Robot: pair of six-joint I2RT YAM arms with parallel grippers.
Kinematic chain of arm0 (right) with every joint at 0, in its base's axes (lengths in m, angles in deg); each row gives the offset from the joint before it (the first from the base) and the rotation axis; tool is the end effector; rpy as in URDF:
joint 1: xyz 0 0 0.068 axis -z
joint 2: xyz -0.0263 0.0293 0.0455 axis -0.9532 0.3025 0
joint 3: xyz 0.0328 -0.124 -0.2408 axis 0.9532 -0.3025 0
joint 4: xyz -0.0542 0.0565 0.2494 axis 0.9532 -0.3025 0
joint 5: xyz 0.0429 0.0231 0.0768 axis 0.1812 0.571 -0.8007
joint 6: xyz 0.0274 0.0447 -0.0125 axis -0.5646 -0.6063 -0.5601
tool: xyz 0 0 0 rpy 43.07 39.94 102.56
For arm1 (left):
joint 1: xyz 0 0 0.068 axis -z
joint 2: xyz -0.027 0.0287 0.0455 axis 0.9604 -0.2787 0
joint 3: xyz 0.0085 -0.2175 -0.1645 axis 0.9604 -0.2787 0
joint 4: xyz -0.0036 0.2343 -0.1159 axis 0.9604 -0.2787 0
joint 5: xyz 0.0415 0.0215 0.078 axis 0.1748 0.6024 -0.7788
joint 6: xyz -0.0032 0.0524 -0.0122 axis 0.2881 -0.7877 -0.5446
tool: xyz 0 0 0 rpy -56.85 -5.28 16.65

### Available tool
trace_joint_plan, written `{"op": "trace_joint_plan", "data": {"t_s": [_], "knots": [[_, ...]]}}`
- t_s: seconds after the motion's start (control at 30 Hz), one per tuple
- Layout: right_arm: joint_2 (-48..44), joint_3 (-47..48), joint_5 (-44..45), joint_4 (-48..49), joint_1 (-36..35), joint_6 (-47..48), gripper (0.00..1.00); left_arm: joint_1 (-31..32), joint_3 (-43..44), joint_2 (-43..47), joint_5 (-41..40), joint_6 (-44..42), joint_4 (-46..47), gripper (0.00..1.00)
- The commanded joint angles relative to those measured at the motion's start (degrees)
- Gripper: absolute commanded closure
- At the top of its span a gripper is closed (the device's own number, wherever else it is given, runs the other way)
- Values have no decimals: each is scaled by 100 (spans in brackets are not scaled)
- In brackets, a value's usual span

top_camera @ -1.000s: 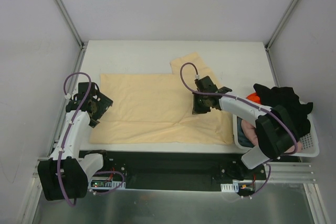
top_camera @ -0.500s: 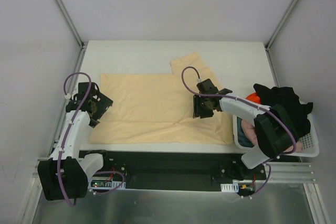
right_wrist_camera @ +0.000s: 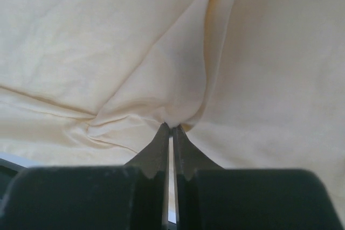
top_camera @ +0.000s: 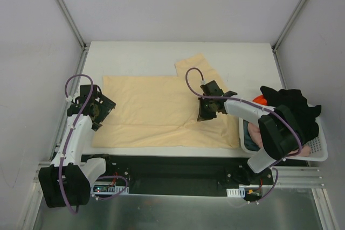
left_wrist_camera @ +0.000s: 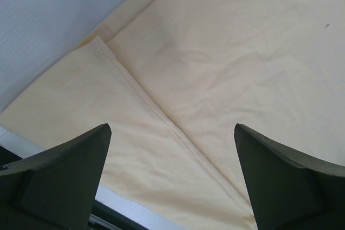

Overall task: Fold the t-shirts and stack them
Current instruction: Fold the flattened tshirt in 1/3 of the way

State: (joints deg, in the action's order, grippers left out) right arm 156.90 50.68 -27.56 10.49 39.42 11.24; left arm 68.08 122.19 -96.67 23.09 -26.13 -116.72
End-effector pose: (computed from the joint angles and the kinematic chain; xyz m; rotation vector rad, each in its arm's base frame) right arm 0.2582 0.1726 0.1782 -0.5013 2.6073 0.4336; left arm 0.1981 0.0241 0.2431 -1.1738 2.1892 -0.1732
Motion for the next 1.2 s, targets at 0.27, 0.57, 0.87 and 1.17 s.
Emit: {"op": "trace_joint_plan", "data": {"t_s": [0.27,0.57,0.87,1.17], "knots": [[265,744,-508,292,-16,-17,95,-15,107,214,-2,-109,-122,1],[1031,2027,-455,-420,-298,335,53,-15,107,443,50,-153,-130,1],[303,1827,-17,-649,-289,528,3,-15,212,382,226,-197,-130,1],[-111,2072,483,-719,572,1019,3,125,1530,-996,437,-391,-113,1]]}}
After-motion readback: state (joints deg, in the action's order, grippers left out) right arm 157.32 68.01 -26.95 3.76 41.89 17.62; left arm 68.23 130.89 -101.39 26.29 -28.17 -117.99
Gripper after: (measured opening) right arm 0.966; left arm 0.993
